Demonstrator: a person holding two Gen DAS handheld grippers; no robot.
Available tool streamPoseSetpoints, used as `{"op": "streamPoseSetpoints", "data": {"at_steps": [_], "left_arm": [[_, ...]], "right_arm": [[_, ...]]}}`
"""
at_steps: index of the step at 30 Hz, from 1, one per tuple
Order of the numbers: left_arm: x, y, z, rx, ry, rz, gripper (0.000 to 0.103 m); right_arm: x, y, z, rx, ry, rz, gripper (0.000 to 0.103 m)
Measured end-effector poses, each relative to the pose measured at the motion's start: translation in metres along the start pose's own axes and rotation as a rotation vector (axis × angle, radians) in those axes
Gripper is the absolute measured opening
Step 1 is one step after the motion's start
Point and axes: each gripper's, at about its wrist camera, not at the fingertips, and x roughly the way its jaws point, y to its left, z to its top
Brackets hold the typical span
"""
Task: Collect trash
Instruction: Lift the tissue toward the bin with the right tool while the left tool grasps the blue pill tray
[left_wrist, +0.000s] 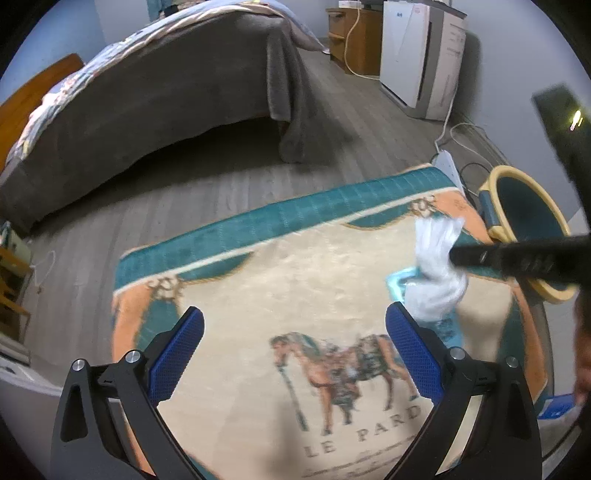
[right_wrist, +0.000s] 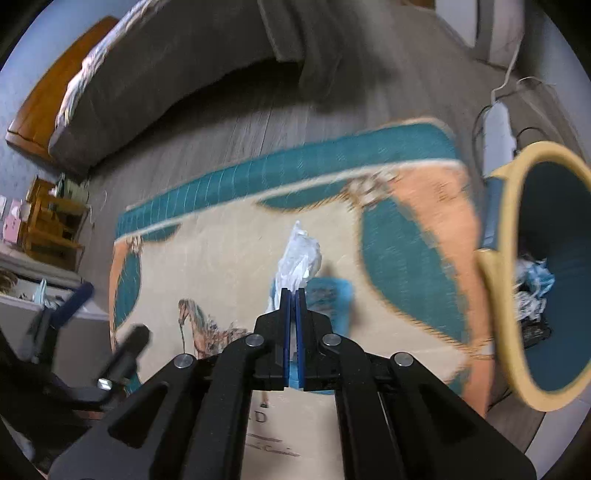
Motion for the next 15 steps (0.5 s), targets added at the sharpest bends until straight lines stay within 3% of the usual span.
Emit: {"op": "streamPoseSetpoints", "data": {"at_steps": [6, 10, 15], "left_arm": [[0.023, -0.040, -0.010, -0.030, 0.050, -0.058, 0.098], [0.043, -0.071, -0.014, 0.002, 0.111, -0.081, 0.098], [0.056, -0.088, -0.010, 0.000, 0.140, -0.094, 0.097]], "right_arm": [[-0.028, -0.028, 0.001, -0.002, -0.053, -0.058, 0.002], [-0.027, -0.043, -0.002, -0.042, -0.043, -0.125, 0.002], [-0.024, -0.068, -0.005, -0.015, 0.000, -0.122, 0.002]]}}
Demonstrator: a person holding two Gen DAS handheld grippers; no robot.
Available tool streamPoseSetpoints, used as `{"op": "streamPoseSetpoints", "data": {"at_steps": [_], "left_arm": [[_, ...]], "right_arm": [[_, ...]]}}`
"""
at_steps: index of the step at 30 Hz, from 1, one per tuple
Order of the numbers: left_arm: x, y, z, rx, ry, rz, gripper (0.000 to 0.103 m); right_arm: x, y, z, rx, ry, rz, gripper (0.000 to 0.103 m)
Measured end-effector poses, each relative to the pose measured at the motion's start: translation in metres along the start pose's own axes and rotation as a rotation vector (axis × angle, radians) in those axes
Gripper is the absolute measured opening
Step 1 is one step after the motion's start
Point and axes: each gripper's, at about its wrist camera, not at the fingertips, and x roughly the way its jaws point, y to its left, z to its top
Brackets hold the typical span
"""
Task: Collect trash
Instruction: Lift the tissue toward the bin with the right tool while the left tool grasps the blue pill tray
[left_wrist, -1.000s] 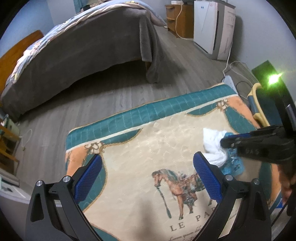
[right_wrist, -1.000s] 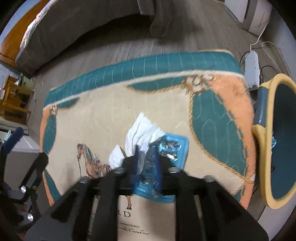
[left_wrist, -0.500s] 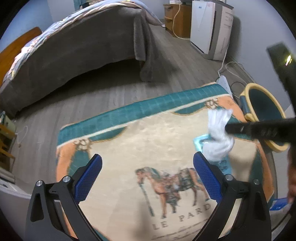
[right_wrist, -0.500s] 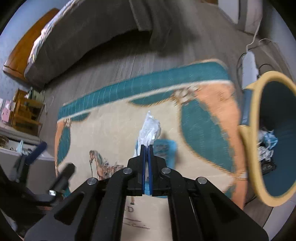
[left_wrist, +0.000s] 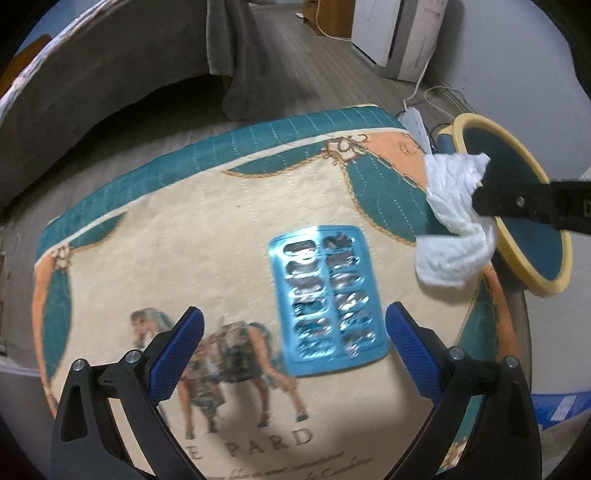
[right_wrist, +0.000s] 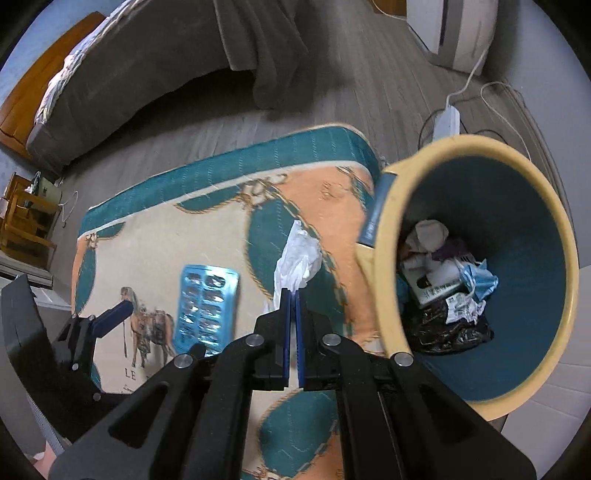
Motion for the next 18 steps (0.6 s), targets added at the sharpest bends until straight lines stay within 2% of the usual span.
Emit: {"op": "streamPoseSetpoints", "data": {"at_steps": [7, 9, 11, 14, 18], "left_arm": [[0.018, -0.012, 0.009, 0.015, 0.050, -0.003, 0.094], [0.025, -0.014, 0.010, 0.023, 0.074, 0.005, 0.091], [0.032, -0.013, 0.011, 0.020, 0.106, -0.001, 0.082], [0.033, -0.012, 0.015, 0.010, 0.108, -0.018, 0.075], [0.031, -0.009, 0.015, 0.009, 0.111, -0.030, 0.071]], "right_arm": [[-0.003, -0.014, 0.001, 0.002, 0.000, 0.014, 0.002], [-0.002, -0.017, 0.001, 0.006, 0.004, 0.015, 0.002], [-0.001, -0.020, 0.002, 0.006, 0.006, 0.013, 0.002], [-0.001, -0.022, 0.002, 0.005, 0.007, 0.015, 0.002], [-0.001, -0.020, 0.002, 0.001, 0.008, 0.017, 0.002]]}}
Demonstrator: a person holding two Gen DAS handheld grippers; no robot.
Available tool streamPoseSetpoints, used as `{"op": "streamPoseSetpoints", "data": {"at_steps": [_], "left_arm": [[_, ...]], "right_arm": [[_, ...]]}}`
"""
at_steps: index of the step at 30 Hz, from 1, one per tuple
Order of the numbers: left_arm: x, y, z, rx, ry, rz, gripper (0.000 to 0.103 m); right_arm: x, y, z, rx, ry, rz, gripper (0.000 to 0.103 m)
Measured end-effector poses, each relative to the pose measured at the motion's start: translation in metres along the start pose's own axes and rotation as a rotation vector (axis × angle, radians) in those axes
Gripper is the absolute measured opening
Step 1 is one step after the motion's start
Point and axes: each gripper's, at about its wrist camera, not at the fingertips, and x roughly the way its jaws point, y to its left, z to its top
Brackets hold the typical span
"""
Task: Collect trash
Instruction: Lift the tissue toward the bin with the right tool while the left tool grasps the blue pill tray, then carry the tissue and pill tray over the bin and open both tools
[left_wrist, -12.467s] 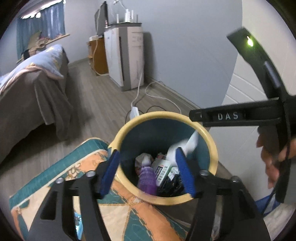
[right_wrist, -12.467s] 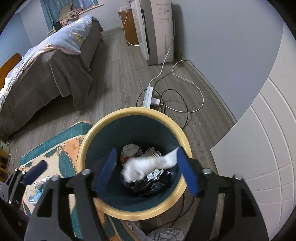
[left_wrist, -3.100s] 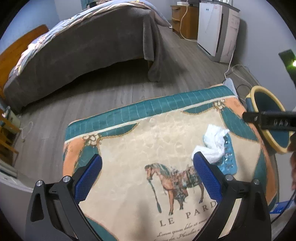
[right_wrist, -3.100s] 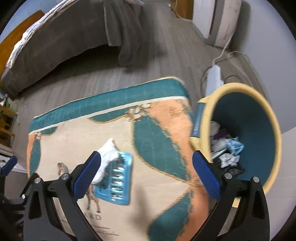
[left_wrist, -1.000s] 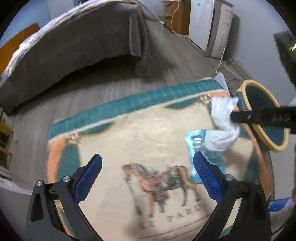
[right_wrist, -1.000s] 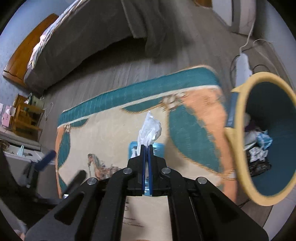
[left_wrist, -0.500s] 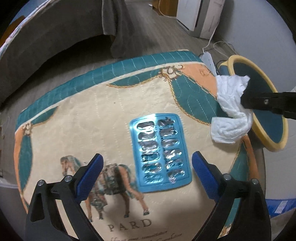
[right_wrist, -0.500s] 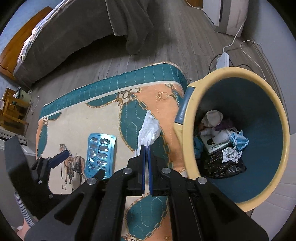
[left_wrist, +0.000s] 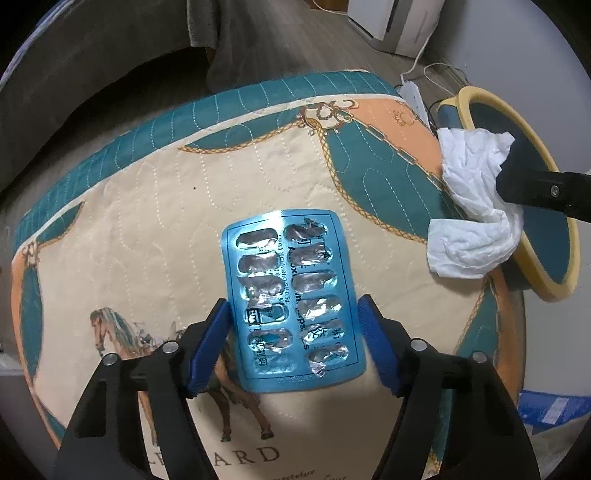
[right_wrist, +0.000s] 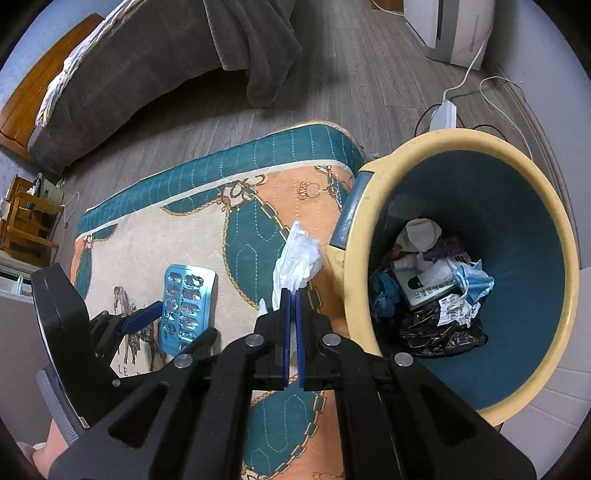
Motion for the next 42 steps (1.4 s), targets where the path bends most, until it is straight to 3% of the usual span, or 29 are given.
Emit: {"op": "streamPoseSetpoints", "data": {"at_steps": [6, 17, 24, 32, 35, 42], "left_arm": [[-0.010, 0.004, -0.004, 0.022, -0.004, 0.009, 0.070], [-0.076, 0.000, -0.008, 0.062, -0.187, 0.020, 0.070], [-0.115, -0.040, 0.001, 0.138, -0.306, -0.020, 0.070], [-0.123, -0.113, 0.014, 0.269, -0.369, -0.073, 0.070], [-0.116, -0.137, 0.015, 0.319, -0.365, -0.101, 0.070], [-0.087, -0.189, 0.019, 0.409, -0.311, -0.158, 0.071]], "right_arm": [[-0.003, 0.007, -0.002, -0.017, -0.006, 0.002, 0.002], [-0.048, 0.004, -0.010, -0.029, -0.104, -0.014, 0.002], [-0.091, -0.042, -0.022, 0.024, -0.202, -0.072, 0.002], [-0.114, -0.128, -0.037, 0.188, -0.244, -0.116, 0.002], [-0.112, -0.154, -0.041, 0.231, -0.233, -0.133, 0.002], [-0.101, -0.173, -0.040, 0.219, -0.183, -0.195, 0.002]]}}
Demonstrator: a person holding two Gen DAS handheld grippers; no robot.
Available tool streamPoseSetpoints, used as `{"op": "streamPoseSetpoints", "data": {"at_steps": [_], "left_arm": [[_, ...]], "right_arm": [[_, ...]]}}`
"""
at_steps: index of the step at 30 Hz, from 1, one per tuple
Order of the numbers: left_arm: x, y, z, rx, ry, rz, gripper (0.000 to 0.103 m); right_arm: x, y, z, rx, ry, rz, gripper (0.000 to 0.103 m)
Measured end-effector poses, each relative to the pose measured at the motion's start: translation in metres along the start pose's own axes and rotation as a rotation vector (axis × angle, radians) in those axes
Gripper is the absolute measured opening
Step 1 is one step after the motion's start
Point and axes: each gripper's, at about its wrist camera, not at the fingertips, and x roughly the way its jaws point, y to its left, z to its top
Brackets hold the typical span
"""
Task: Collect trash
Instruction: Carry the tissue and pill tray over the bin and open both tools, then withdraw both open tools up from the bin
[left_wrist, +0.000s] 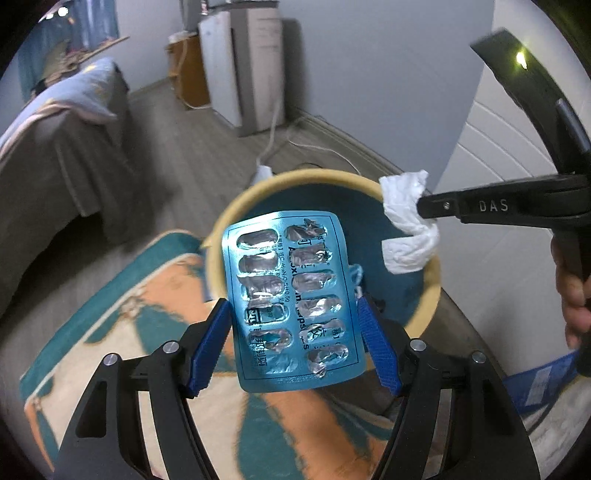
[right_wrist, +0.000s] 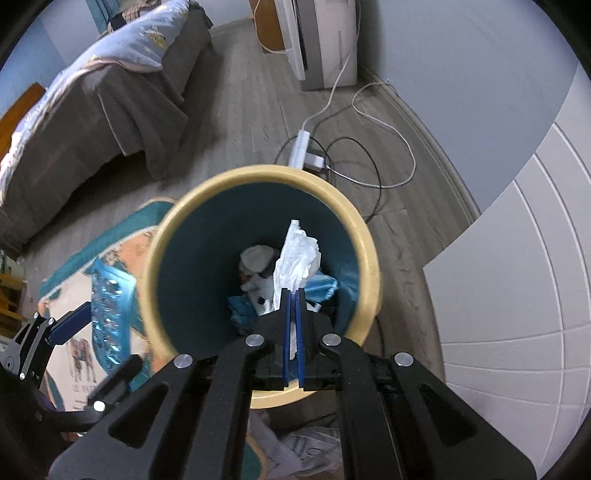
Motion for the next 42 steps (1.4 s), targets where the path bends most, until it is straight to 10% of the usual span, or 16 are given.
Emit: {"op": "streamPoseSetpoints", "data": {"at_steps": [19, 35, 42], "left_arm": [[0.042, 0.027, 0.010, -0.074, 0.048, 0.069, 0.082], [-0.036, 0.051, 0.008, -0.168, -0.119, 0.059, 0.097], [-0.104, 0.050, 0.005, -0.219, -0.213, 0.073, 0.098]], "right_arm": [[0.034, 0.023, 0.009, -0.029, 0.036, 0.097, 0.003], [-0.019, 0.013, 0.011, 0.015, -0.110, -0.003, 0.093], [-0.100, 0.028, -0.007, -0.032, -0.258, -0.050, 0.097]]}}
